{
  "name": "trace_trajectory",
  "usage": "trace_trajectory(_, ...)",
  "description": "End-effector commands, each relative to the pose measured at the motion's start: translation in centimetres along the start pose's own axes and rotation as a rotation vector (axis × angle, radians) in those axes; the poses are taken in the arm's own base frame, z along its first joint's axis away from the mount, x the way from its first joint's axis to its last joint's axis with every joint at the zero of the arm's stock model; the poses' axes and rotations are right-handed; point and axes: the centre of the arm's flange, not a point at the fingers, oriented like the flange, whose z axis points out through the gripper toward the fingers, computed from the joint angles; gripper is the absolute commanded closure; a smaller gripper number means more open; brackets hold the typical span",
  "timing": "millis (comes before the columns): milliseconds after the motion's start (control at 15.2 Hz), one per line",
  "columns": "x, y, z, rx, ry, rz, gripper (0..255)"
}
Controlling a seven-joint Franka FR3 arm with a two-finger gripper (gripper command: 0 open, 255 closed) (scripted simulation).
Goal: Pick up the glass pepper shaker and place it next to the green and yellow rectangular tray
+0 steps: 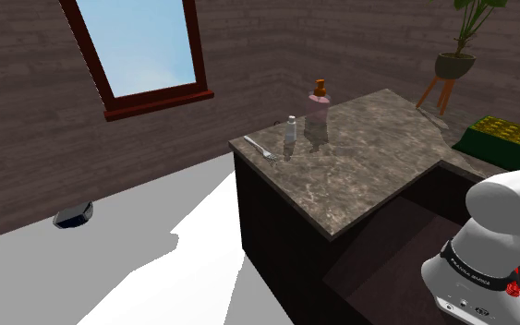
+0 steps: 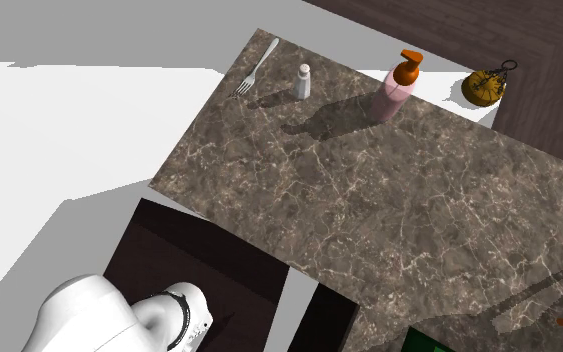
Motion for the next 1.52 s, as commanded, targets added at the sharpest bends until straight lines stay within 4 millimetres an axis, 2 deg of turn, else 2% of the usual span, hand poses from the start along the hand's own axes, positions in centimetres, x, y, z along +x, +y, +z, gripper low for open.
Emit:
trace_trajectory(0, -2.5, 0.6, -0.1, 0.0, -0.001, -0.001, 255)
trace_trajectory(792, -17.9, 5.4, -0.9, 0.0, -0.001, -0.001, 255)
trace_trajectory(1452, -18.0, 5.9, 4.3, 0.0, -0.001, -0.001, 255)
